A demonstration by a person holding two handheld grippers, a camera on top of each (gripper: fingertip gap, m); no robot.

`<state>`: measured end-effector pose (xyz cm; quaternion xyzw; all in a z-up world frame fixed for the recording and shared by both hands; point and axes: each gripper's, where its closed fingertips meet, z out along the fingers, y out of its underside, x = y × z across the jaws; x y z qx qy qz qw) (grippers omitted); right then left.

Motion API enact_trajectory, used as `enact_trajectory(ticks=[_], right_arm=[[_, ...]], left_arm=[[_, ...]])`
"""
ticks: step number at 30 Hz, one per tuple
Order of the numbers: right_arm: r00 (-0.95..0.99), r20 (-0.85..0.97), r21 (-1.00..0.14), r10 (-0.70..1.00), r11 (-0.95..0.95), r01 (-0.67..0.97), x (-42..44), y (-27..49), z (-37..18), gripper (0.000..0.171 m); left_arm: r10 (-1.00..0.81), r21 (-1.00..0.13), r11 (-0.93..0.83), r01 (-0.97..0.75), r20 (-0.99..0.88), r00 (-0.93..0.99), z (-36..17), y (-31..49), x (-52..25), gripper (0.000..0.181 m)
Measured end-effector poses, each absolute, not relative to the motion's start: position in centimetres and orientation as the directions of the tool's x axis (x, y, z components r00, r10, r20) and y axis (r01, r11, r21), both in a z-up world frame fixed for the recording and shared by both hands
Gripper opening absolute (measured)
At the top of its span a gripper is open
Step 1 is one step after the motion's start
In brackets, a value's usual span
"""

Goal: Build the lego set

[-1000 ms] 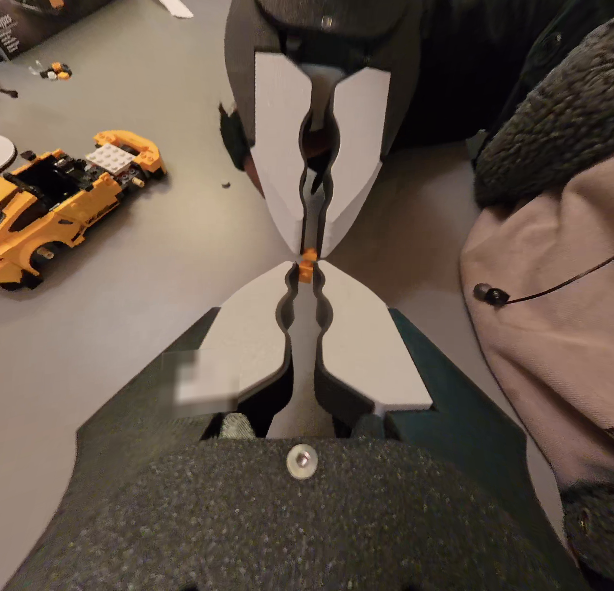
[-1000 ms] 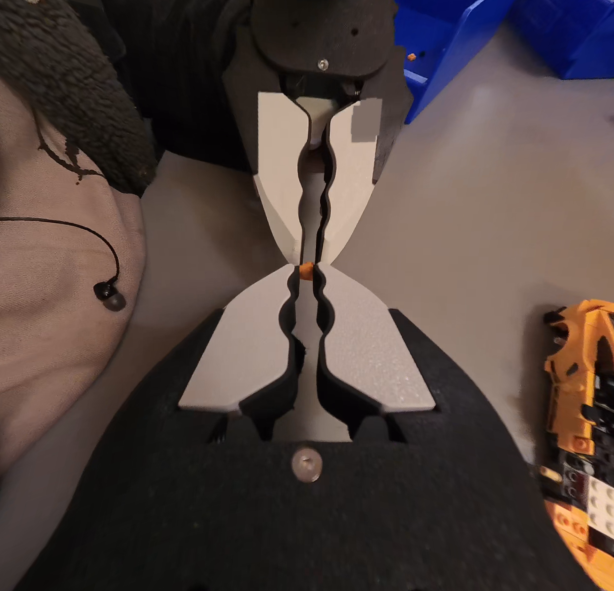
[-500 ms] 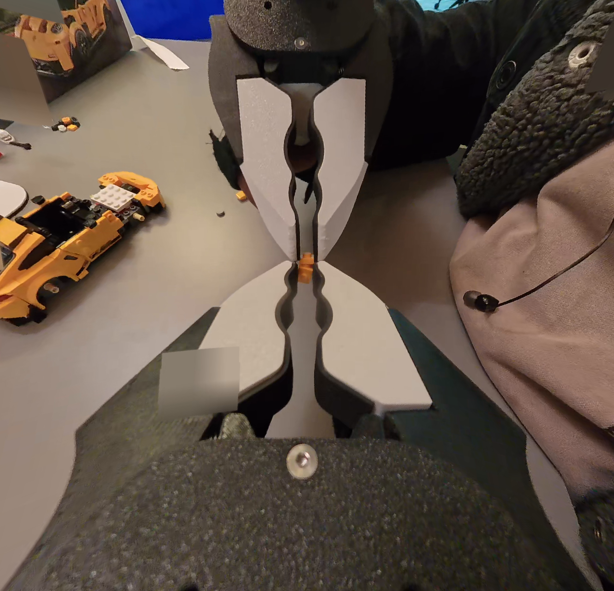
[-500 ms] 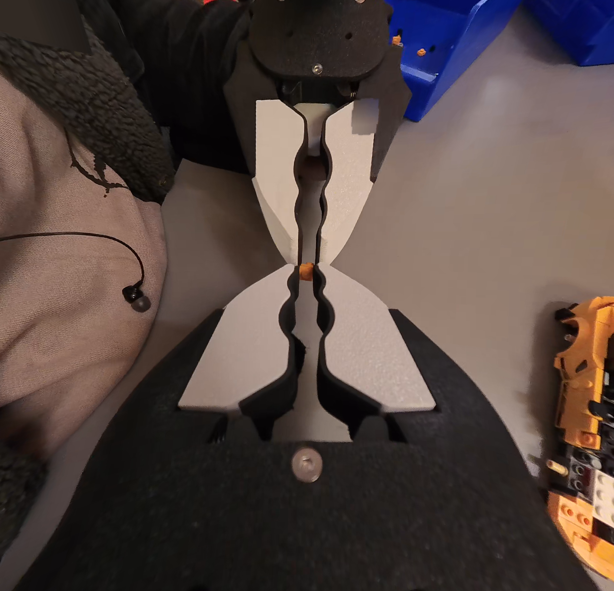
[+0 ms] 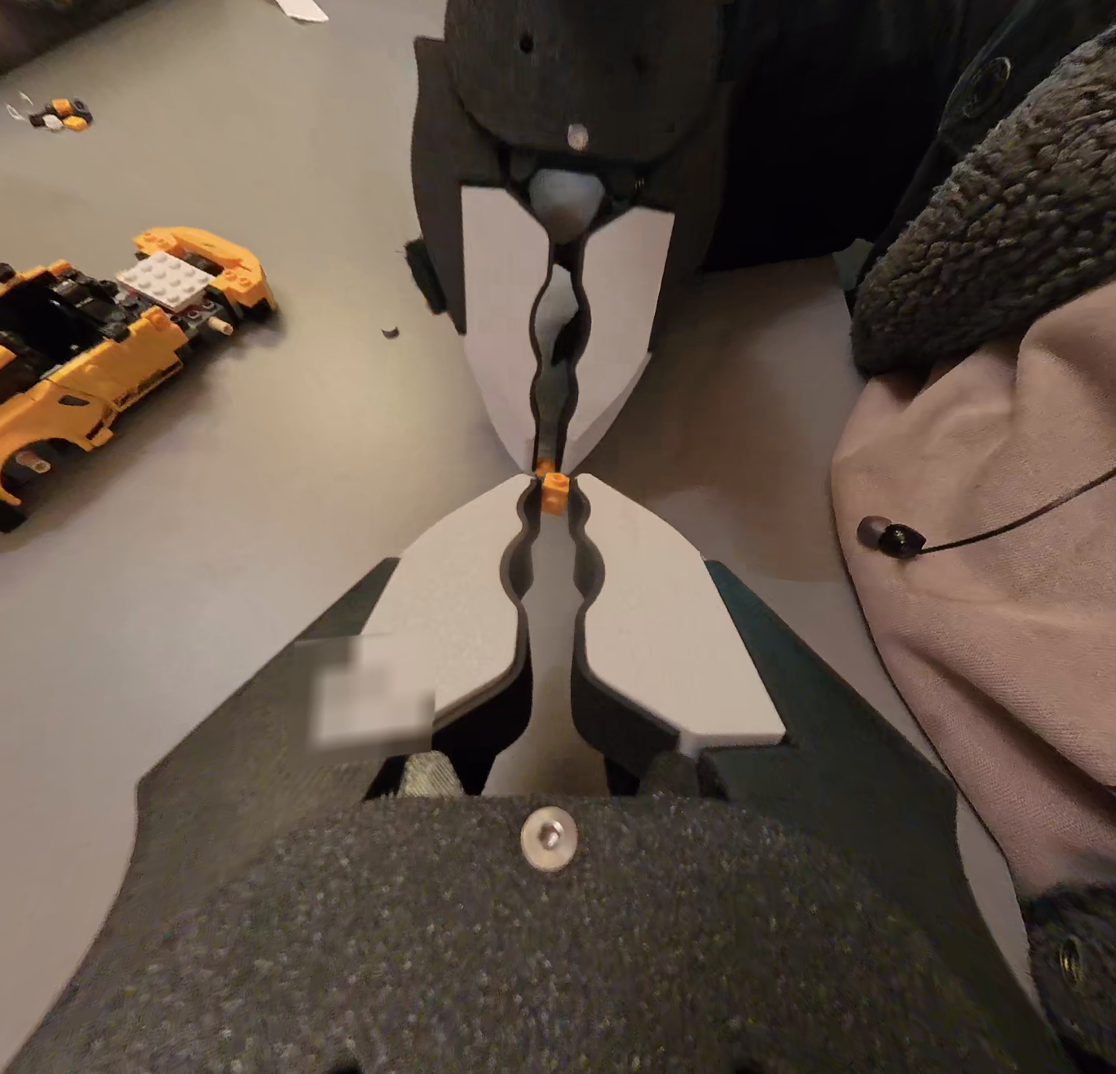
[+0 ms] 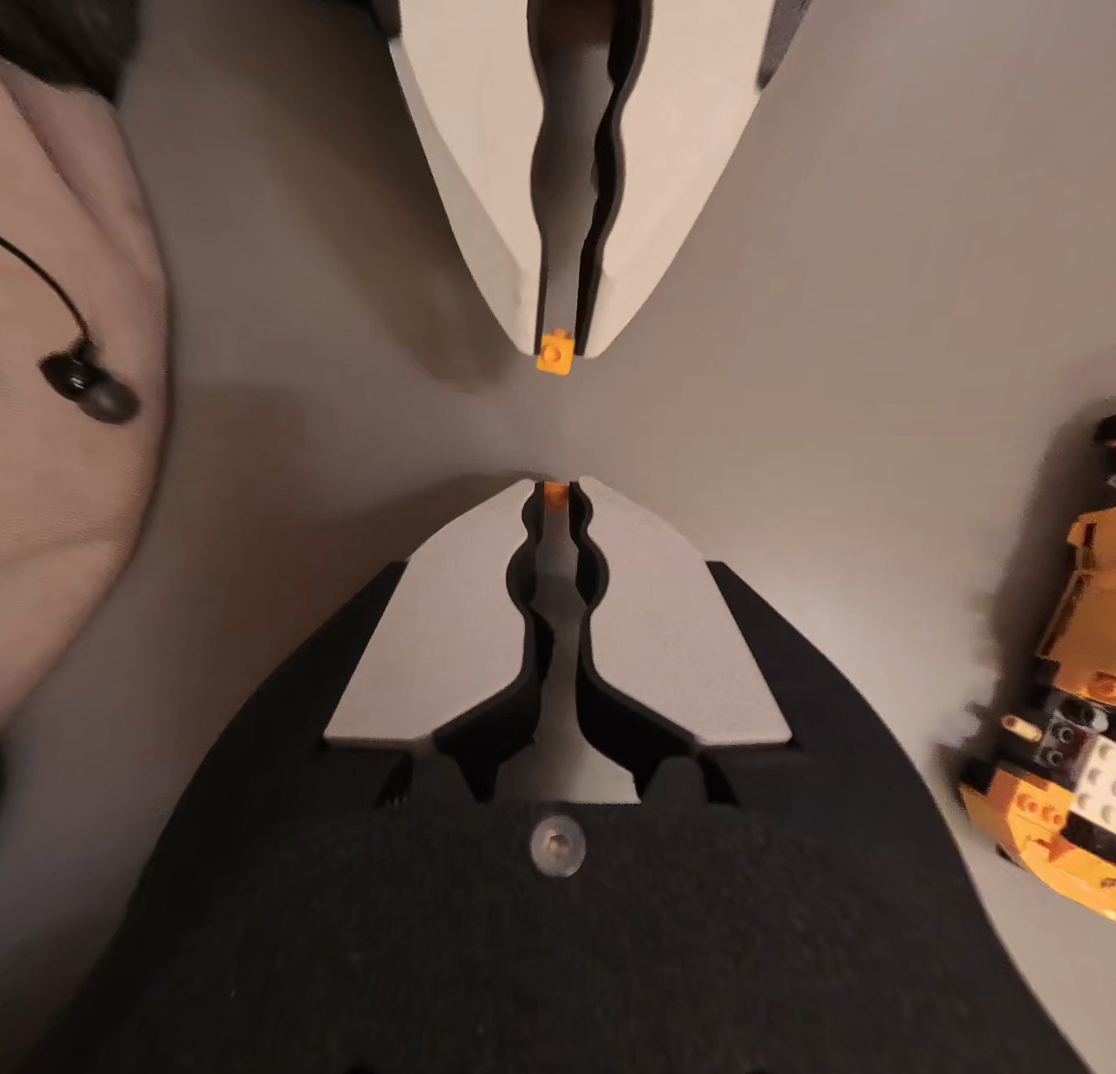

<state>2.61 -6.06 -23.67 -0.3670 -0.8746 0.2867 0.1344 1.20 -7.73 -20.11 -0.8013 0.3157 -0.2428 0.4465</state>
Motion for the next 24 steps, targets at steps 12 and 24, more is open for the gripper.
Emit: enact_trajectory(ticks=[12,24], right_arm=[[-0.672,0.017,-0.541,0.74,0.572,0.617,2.62,-5.74,-24.96,0.019],[-0.66,-0.084,-0.554,0.747,0.515,0.654,3.03,-6.39,-24.96,0.046]], left_arm=[[-0.721,-0.855,-0.424,-0.297,0.121,0.683,-20.6,-7.78,1.22,0.008],[-0.721,-0.856,-0.426,-0.293,0.126,0.681,-20.57,-7.79,1.21,0.008]])
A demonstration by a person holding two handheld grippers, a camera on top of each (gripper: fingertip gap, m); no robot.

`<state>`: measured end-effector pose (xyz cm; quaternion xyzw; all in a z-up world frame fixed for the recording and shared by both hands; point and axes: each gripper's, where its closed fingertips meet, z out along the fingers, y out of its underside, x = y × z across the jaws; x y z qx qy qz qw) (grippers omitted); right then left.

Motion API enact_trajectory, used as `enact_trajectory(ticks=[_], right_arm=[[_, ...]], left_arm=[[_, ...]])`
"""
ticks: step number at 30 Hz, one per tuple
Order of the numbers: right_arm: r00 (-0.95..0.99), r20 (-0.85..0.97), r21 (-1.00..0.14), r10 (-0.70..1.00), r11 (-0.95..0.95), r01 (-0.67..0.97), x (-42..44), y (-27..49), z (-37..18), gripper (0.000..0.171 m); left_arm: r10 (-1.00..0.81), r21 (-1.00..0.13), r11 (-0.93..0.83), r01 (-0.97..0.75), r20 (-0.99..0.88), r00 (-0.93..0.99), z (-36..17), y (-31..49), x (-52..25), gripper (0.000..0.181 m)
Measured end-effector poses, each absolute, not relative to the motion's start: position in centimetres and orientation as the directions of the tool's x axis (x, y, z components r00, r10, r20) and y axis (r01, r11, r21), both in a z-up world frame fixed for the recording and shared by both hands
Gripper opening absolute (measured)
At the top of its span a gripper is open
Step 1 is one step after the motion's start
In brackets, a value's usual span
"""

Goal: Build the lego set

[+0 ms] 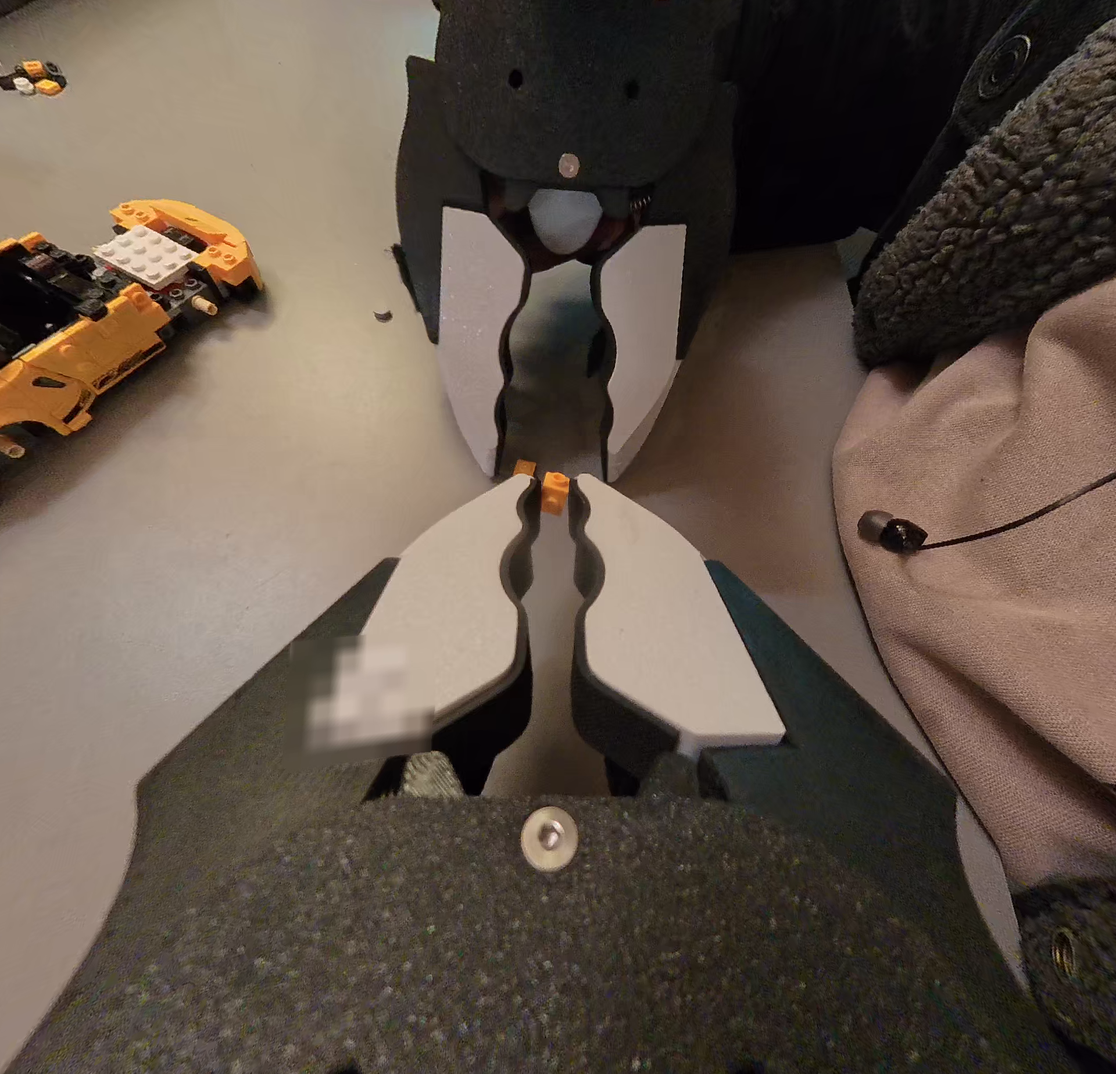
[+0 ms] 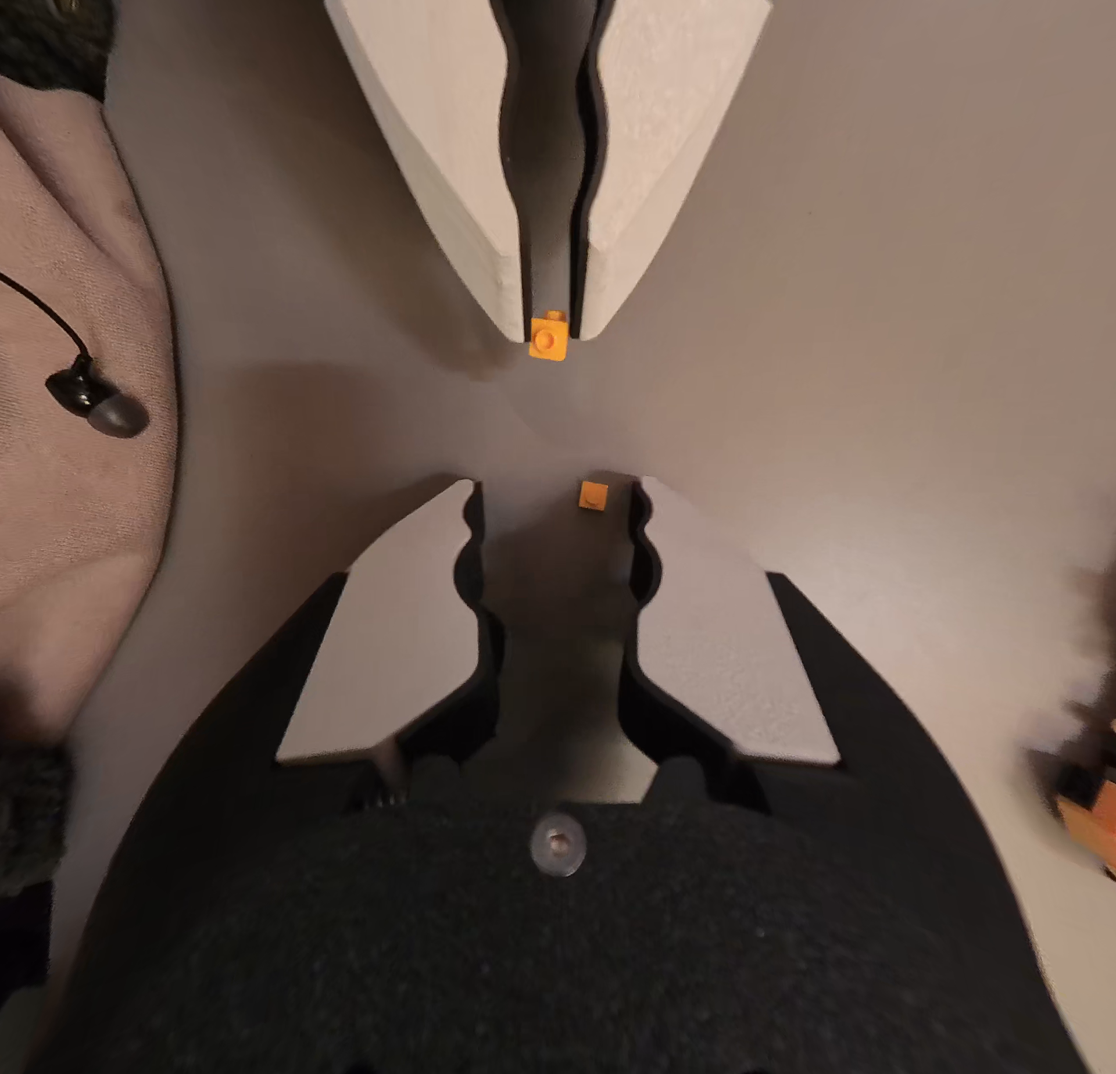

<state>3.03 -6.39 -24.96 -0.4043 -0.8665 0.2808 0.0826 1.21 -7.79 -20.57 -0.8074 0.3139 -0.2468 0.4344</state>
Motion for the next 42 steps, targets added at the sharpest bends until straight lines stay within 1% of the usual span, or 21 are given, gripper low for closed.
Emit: enact_trajectory(ticks=[3,4,5,8,10,13,17,24,26,33,36,39,42], right_arm=[[-0.633,-0.09,-0.552,0.769,0.491,0.674,2.7,-6.0,-24.9,0.06],[-0.637,-0.076,-0.569,0.767,0.491,0.66,2.5,-6.0,-24.7,0.057],[-0.641,-0.066,-0.609,0.765,0.477,0.633,2.1,-6.2,-24.0,0.053],[-0.64,-0.014,-0.763,0.768,0.406,0.503,0.5,-6.9,-20.5,0.035],[-0.636,0.032,-0.808,0.771,0.394,0.438,0.2,-6.6,-19.0,0.024],[-0.636,0.073,-0.822,0.768,0.408,0.397,0.1,-6.6,-18.4,0.015],[-0.656,0.061,-0.829,0.753,0.404,0.387,0.2,-7.4,-18.3,0.016],[-0.658,0.062,-0.831,0.75,0.404,0.382,0.2,-7.7,-18.1,0.012],[-0.657,0.054,-0.826,0.752,0.403,0.394,0.2,-7.6,-18.3,0.007],[-0.65,0.042,-0.825,0.759,0.394,0.406,0.1,-7.4,-18.6,0.007],[-0.653,0.01,-0.849,0.757,0.351,0.394,0.1,-7.2,-18.3,0.007],[-0.662,-0.067,-0.896,0.746,0.247,0.369,0.3,-7.0,-17.0,0.007],[-0.676,-0.107,-0.918,0.729,0.189,0.349,0.4,-7.3,-16.1,0.007]], left_arm=[[-0.72,-0.856,-0.425,-0.293,0.124,0.683,-20.6,-7.8,1.2,0.008],[-0.719,-0.858,-0.425,-0.291,0.124,0.684,-20.5,-7.7,1.2,0.008],[-0.717,-0.86,-0.423,-0.286,0.124,0.686,-20.5,-7.7,1.1,0.008],[-0.713,-0.873,-0.41,-0.262,0.128,0.69,-20.0,-7.6,0.9,0.008],[-0.712,-0.888,-0.396,-0.235,0.135,0.689,-19.4,-7.5,0.9,0.008],[-0.711,-0.913,-0.368,-0.176,0.155,0.686,-18.2,-7.4,0.7,0.008],[-0.715,-0.931,-0.335,-0.145,0.151,0.683,-17.3,-7.4,0.7,0.008],[-0.723,-0.926,-0.337,-0.17,0.139,0.677,-17.6,-7.5,1.0,0.008],[-0.714,-0.924,-0.336,-0.181,0.124,0.689,-17.8,-7.3,0.9,0.008],[-0.703,-0.917,-0.341,-0.21,0.1,0.704,-18.1,-7.2,0.7,0.008],[-0.701,-0.925,-0.324,-0.2,0.093,0.707,-17.8,-7.1,0.6,0.008],[-0.7,-0.937,-0.301,-0.176,0.092,0.708,-17.1,-7.1,0.3,0.012],[-0.703,-0.942,-0.288,-0.173,0.086,0.706,-16.9,-7.1,0.5,0.012]])
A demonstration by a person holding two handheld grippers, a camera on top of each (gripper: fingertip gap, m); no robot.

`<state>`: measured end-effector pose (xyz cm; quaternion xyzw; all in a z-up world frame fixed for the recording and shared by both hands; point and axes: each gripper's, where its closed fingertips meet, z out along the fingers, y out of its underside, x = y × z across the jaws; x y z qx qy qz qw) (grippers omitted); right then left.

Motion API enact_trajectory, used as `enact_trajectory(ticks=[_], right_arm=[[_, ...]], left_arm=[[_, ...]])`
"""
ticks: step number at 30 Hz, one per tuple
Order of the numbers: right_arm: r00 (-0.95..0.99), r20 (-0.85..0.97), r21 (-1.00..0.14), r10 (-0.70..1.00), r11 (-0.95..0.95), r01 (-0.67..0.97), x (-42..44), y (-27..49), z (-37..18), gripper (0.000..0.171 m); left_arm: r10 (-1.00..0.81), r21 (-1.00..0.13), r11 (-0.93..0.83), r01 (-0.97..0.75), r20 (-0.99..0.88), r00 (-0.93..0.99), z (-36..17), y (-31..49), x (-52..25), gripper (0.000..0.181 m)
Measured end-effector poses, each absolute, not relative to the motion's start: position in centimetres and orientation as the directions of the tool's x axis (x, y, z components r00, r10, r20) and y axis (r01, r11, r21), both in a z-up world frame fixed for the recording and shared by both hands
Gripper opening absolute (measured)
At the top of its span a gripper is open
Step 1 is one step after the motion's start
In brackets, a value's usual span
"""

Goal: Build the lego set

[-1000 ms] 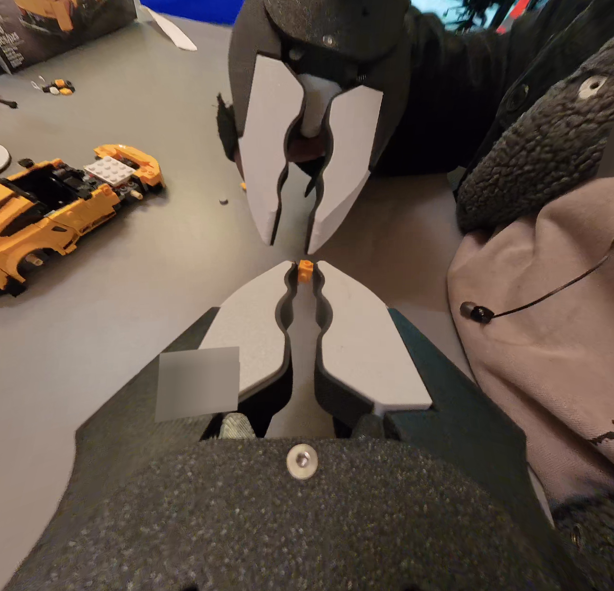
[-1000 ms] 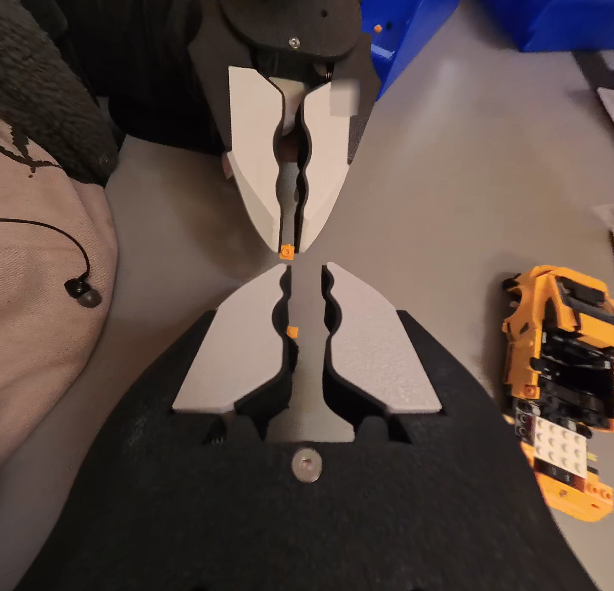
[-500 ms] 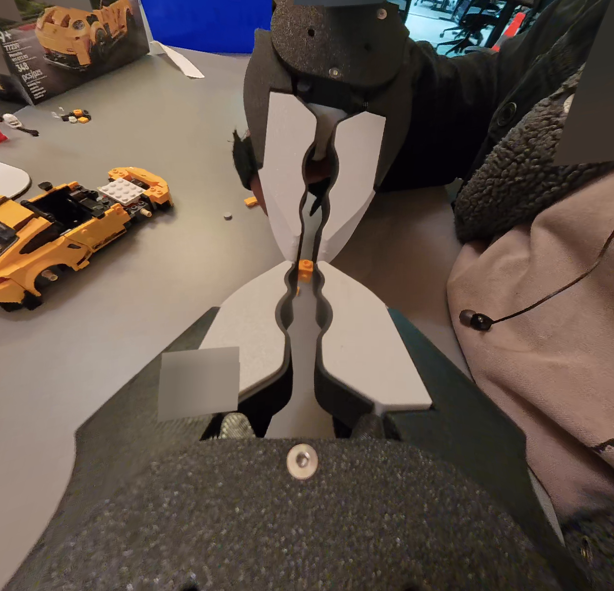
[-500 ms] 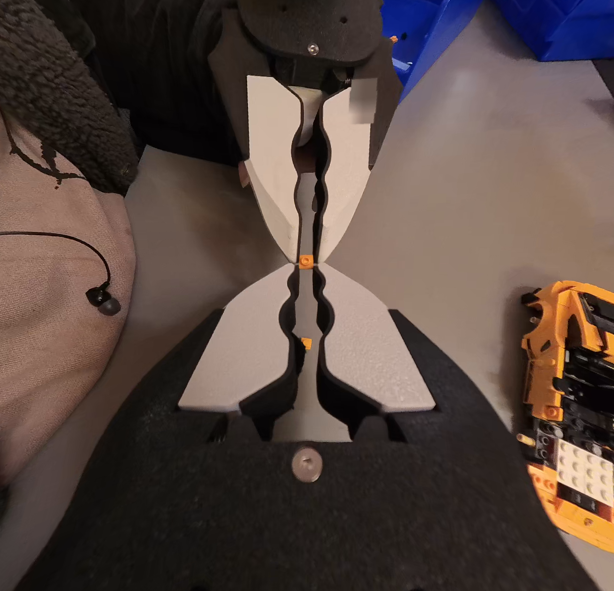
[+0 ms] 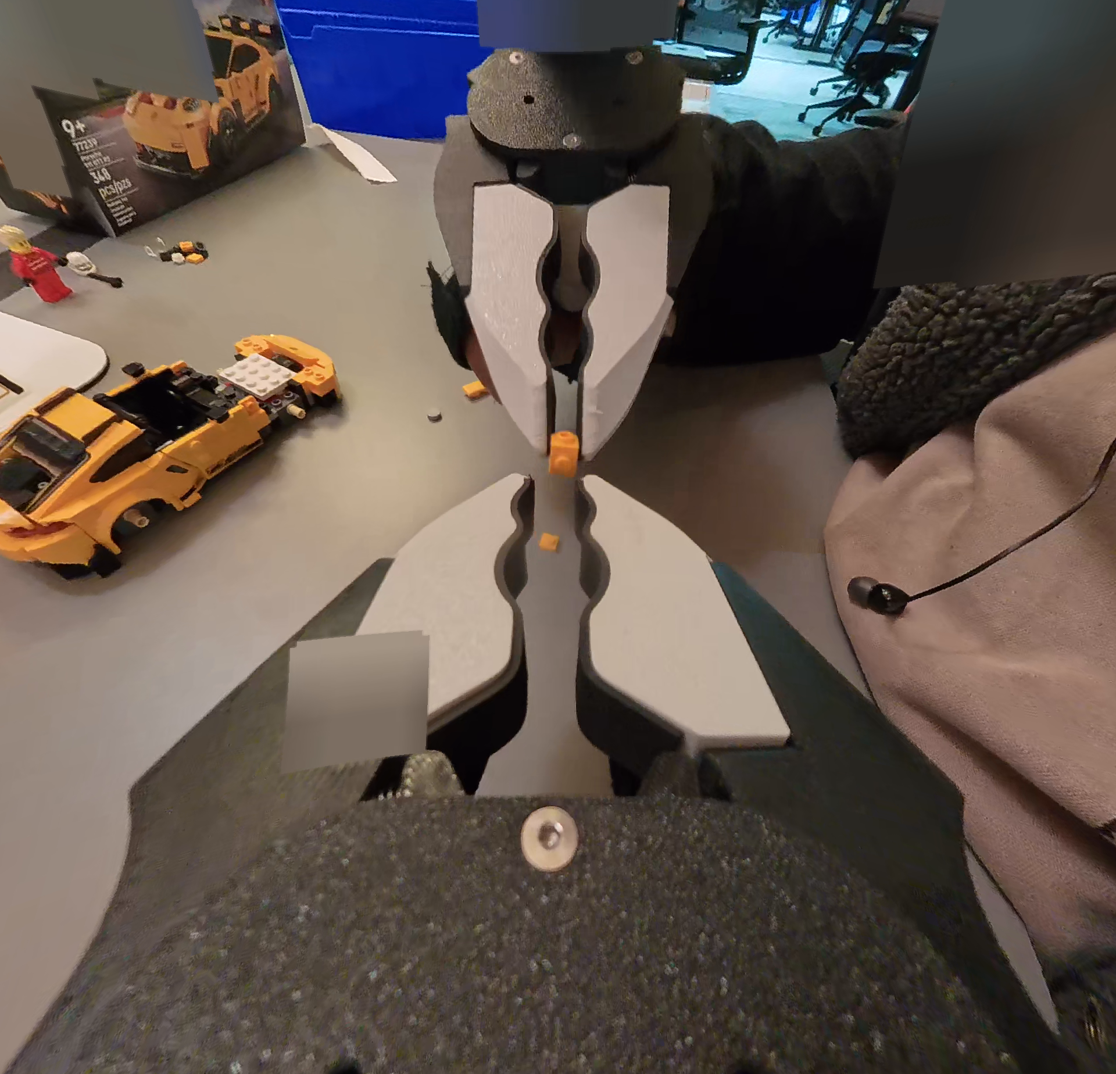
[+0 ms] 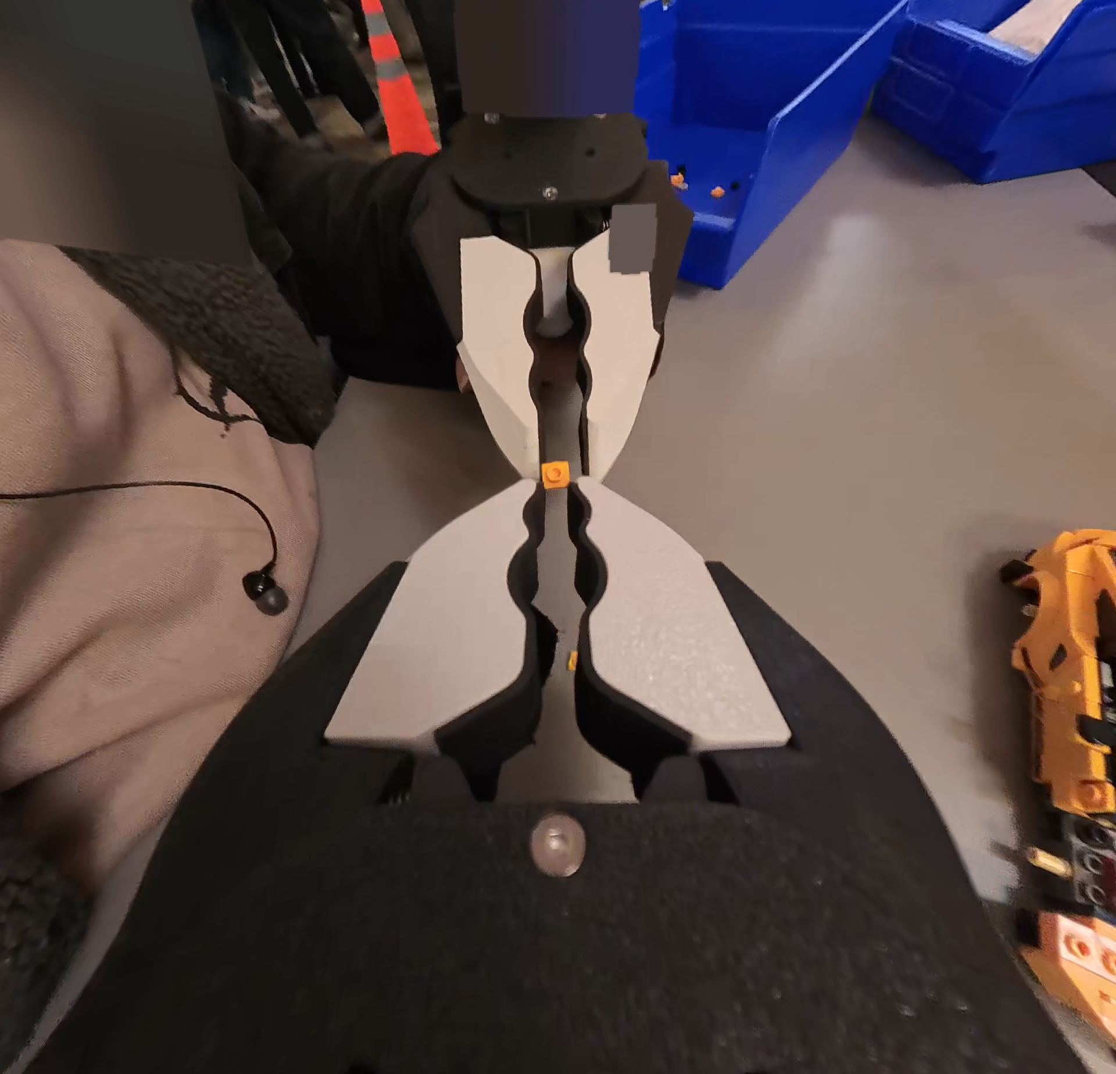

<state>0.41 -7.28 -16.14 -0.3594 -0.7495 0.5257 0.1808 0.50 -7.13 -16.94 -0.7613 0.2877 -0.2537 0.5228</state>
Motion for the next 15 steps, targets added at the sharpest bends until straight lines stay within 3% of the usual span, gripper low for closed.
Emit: enact_trajectory(ticks=[15], right_arm=[[-0.684,-0.124,-0.912,0.718,0.19,0.365,0.49,-7.56,-16.48,0.007]], left_arm=[[-0.715,-0.938,-0.294,-0.182,0.09,0.693,-16.77,-7.41,0.91,0.008]])
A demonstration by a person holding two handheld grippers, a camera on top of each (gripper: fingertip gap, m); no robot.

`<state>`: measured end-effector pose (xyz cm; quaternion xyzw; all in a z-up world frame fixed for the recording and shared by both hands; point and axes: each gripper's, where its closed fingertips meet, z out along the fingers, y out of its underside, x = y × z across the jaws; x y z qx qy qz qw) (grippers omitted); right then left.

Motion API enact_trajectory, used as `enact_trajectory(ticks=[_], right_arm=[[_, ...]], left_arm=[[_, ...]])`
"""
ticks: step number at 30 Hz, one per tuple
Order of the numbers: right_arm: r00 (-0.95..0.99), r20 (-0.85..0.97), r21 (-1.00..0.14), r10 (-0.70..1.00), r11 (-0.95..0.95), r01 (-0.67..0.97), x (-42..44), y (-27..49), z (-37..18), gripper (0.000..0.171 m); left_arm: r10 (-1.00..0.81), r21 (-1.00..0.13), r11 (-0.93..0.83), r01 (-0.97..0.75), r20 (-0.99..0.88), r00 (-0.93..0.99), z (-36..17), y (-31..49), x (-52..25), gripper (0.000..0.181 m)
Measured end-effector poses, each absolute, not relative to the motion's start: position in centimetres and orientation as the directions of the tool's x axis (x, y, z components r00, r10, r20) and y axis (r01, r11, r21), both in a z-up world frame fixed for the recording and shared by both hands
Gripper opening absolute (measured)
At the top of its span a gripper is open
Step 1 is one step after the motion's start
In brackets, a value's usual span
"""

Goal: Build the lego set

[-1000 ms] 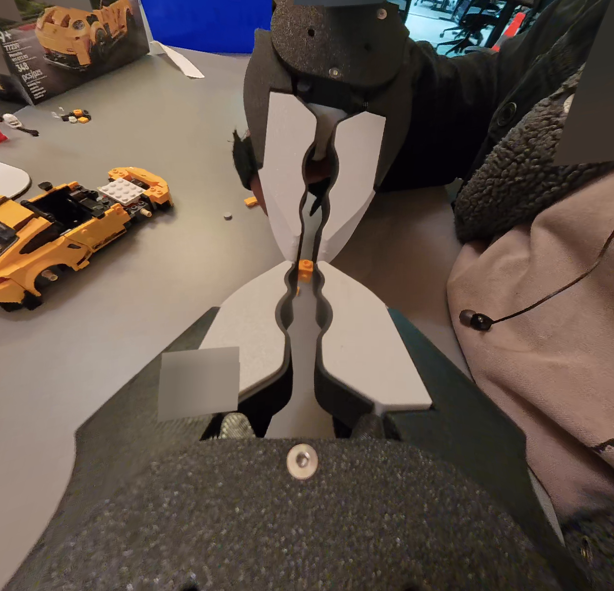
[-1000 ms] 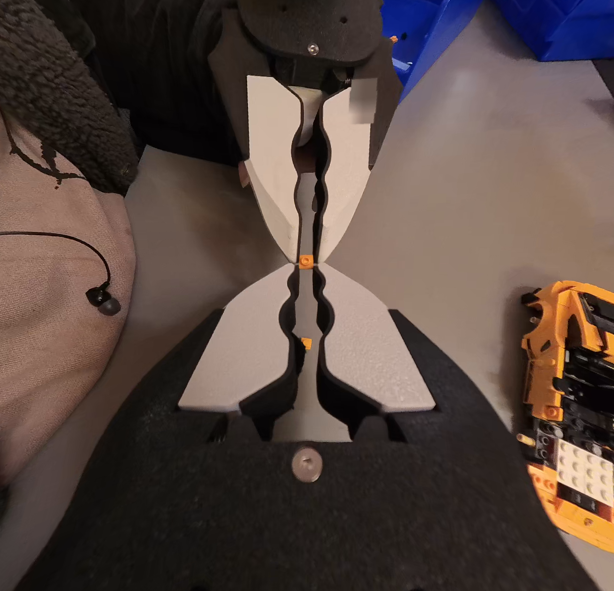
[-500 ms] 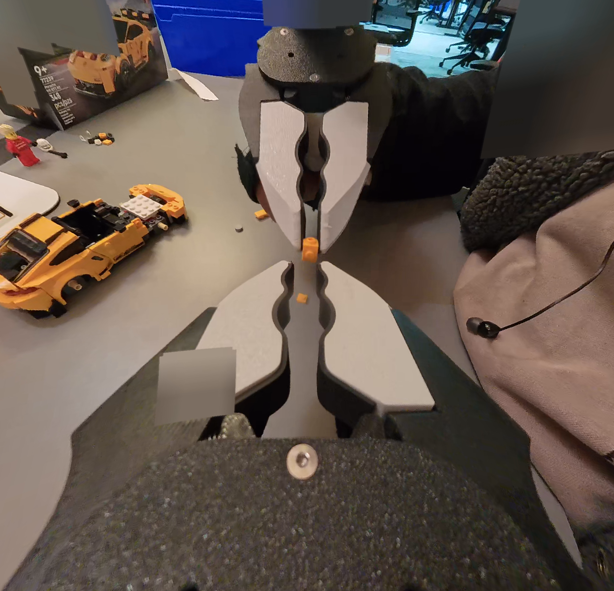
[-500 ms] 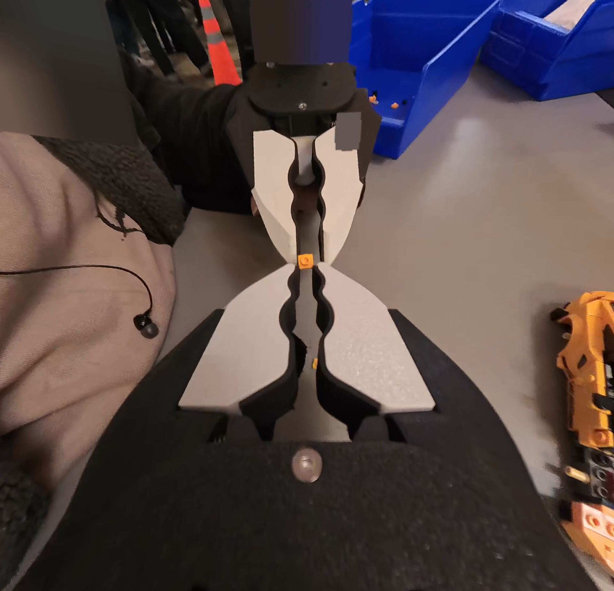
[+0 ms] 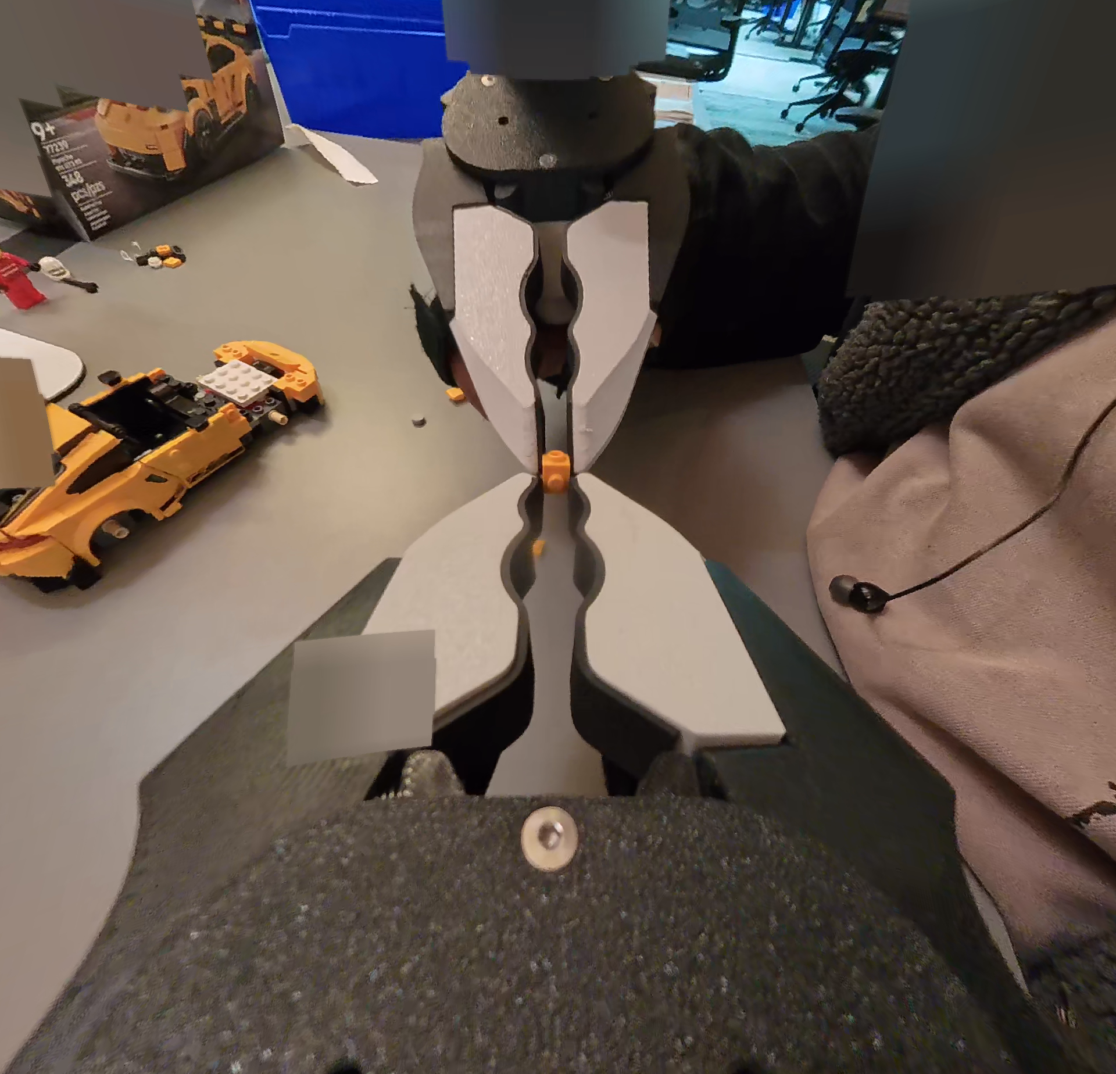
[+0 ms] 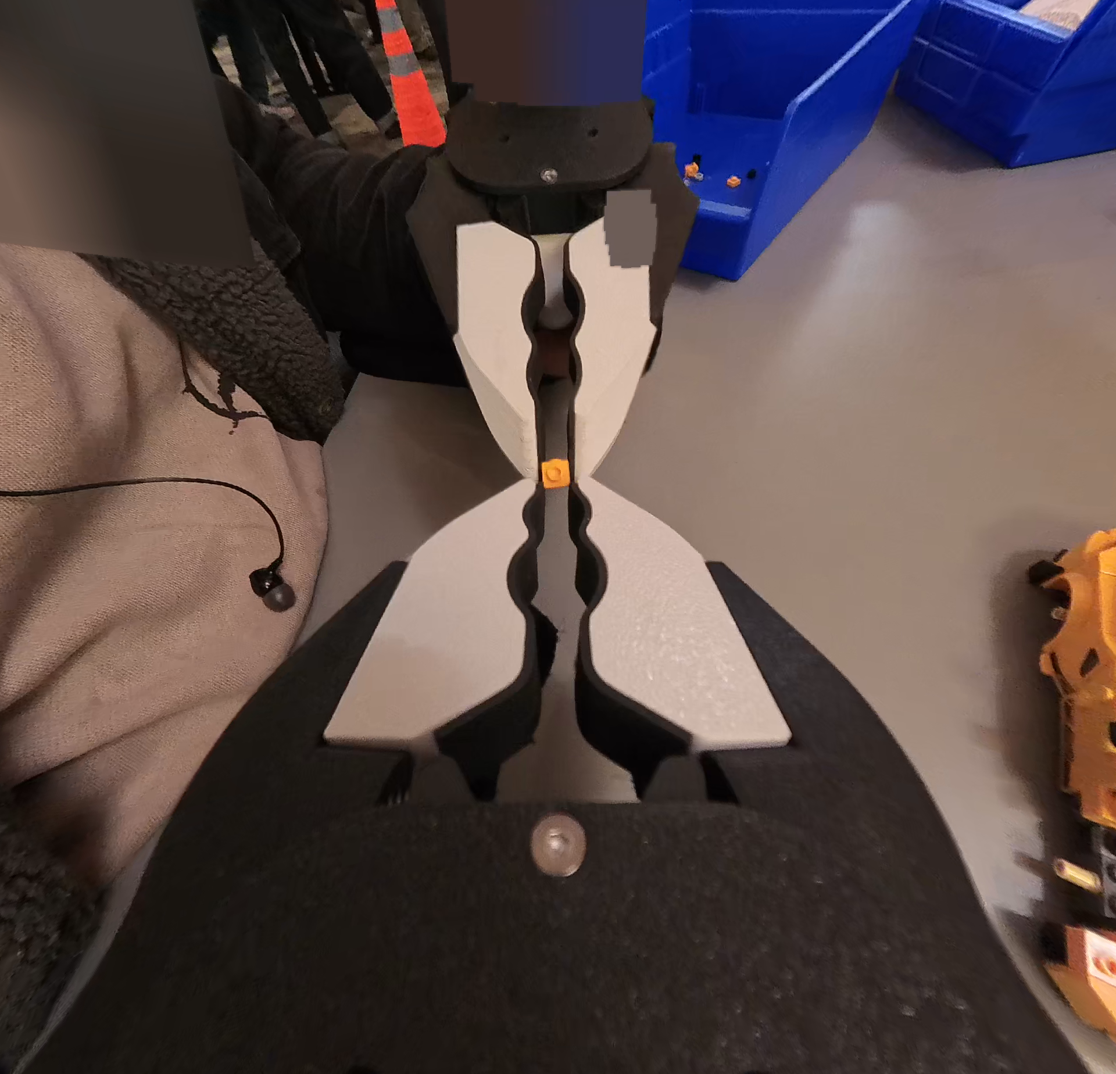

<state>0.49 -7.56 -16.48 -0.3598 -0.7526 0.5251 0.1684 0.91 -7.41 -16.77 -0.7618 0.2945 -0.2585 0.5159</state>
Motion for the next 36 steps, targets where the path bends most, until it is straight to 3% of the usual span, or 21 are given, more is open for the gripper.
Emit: enact_trajectory(ticks=[3,10,18,23,27,29,36], right_arm=[[-0.657,-0.096,-0.857,0.748,0.273,0.437,0.9,-6.1,-17.7,0.015],[-0.637,-0.055,-0.593,0.769,0.488,0.64,2.8,-5.1,-23.6,0.019],[-0.611,-0.052,-0.532,0.79,0.496,0.687,2.5,-5.2,-25.0,0.012],[-0.614,-0.042,-0.542,0.788,0.499,0.677,2.3,-5.1,-25.0,0.007],[-0.653,-0.05,-0.779,0.756,0.38,0.499,1.0,-6.7,-19.6,0.007],[-0.66,-0.05,-0.844,0.75,0.321,0.429,0.8,-7.0,-17.4,0.007],[-0.691,-0.08,-0.836,0.719,0.329,0.439,1.1,-7.9,-18.3,0.007]], left_arm=[[-0.686,-0.912,-0.343,-0.224,0.08,0.723,-17.8,-7.1,0.1,0.008],[-0.666,-0.834,-0.438,-0.335,0.05,0.744,-20.7,-7.1,-0.1,0.008],[-0.678,-0.807,-0.464,-0.365,0.059,0.732,-21.6,-7.4,0.2,0.008],[-0.682,-0.807,-0.468,-0.361,0.069,0.728,-21.7,-7.5,0.3,0.008],[-0.692,-0.829,-0.451,-0.33,0.091,0.716,-21.0,-7.5,0.6,0.008],[-0.702,-0.846,-0.435,-0.308,0.104,0.705,-20.5,-7.6,0.9,0.008],[-0.722,-0.867,-0.404,-0.291,0.107,0.683,-19.8,-7.8,1.4,0.008]])
